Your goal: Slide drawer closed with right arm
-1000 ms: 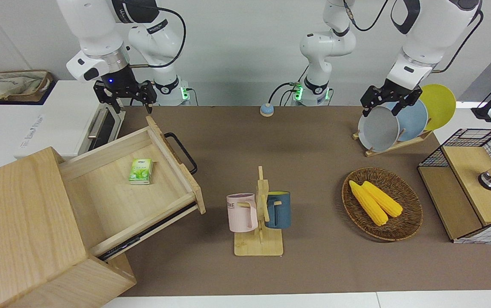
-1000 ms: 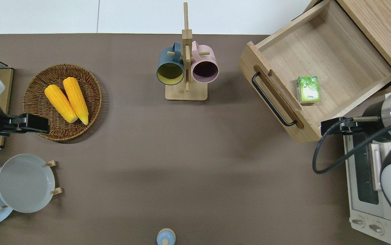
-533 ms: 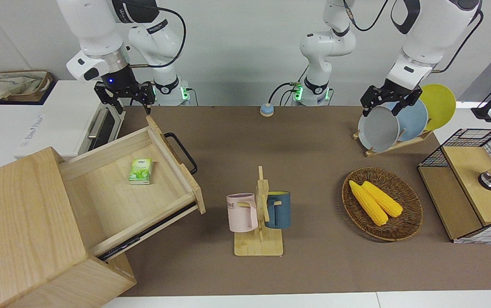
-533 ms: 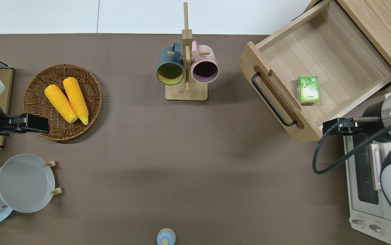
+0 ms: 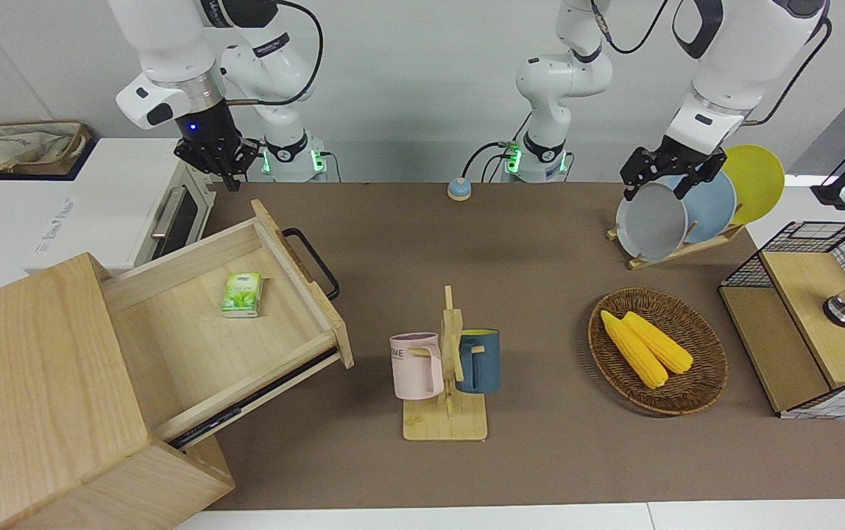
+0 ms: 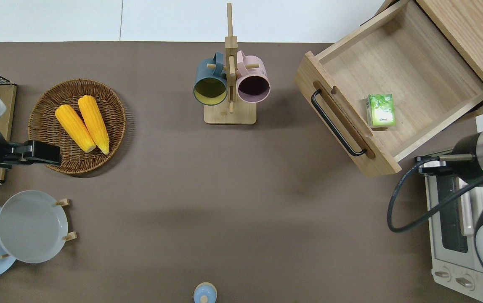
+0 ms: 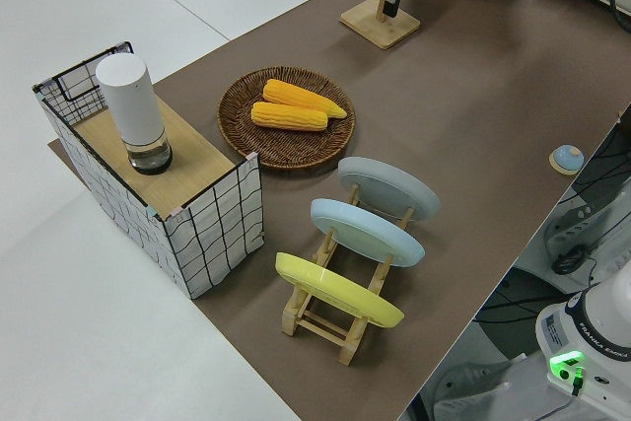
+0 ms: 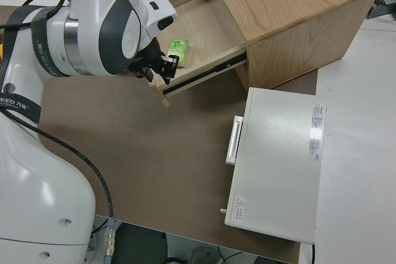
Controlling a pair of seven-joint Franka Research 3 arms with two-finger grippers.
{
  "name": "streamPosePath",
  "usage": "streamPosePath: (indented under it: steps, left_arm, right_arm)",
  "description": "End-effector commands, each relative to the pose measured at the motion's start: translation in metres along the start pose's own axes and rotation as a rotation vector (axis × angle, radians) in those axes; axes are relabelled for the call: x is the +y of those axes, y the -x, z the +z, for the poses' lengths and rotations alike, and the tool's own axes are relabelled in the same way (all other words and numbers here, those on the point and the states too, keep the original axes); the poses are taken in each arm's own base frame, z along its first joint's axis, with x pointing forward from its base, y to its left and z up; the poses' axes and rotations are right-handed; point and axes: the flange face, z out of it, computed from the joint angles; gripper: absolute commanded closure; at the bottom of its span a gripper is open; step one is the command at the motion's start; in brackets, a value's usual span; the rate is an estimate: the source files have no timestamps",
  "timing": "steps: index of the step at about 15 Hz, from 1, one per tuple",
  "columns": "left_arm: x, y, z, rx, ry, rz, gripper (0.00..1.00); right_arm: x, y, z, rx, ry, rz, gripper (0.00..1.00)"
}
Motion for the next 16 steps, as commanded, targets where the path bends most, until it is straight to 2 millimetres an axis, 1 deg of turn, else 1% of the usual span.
streamPosePath:
  steps: [1, 4, 5, 6, 7, 10, 11, 13, 14, 16]
  left_arm:
    - [-0.001, 0.004, -0.002, -0.007, -0.012, 0.008, 0.00]
    - [0.000, 0.004, -0.002, -0.006, -0.012, 0.008, 0.00]
    - [-0.001, 0.004, -0.002, -0.007, -0.012, 0.006, 0.00]
    - [-0.001, 0.004, -0.002, -0.006, -0.012, 0.006, 0.00]
    - [-0.001, 0.004, -0.002, -0.006, -0.012, 0.006, 0.00]
    - [-0.001, 0.004, -0.002, -0.007, -0.012, 0.006, 0.00]
    - [-0.001, 0.004, -0.002, -0.007, -0.012, 0.006, 0.00]
    - [-0.001, 0.004, -0.002, -0.006, -0.012, 0.006, 0.00]
    - [-0.001, 0.004, -0.002, -0.006, -0.012, 0.006, 0.00]
    - [-0.001, 0.004, -0.002, -0.007, -0.012, 0.006, 0.00]
  right_arm:
    - [-0.003, 0.013, -0.009, 0.005, -0.006, -0.003, 1.000]
    - [-0.021, 0.018, -0.009, 0.004, -0.008, 0.065, 1.000]
    - [-0.027, 0.019, -0.010, -0.002, -0.043, 0.100, 1.000]
    - [-0.032, 0.020, -0.009, -0.013, -0.091, 0.182, 1.000]
    - [-0.035, 0.020, -0.011, -0.017, -0.117, 0.252, 1.000]
    - [-0.042, 0.027, -0.013, -0.030, -0.145, 0.347, 1.000]
    - [-0.046, 0.029, -0.008, -0.040, -0.158, 0.383, 1.000]
    - [-0.065, 0.039, 0.008, -0.041, -0.169, 0.439, 1.000]
    - [-0.069, 0.039, 0.018, -0.031, -0.179, 0.487, 1.000]
    - [-0.090, 0.042, 0.035, -0.023, -0.182, 0.519, 1.000]
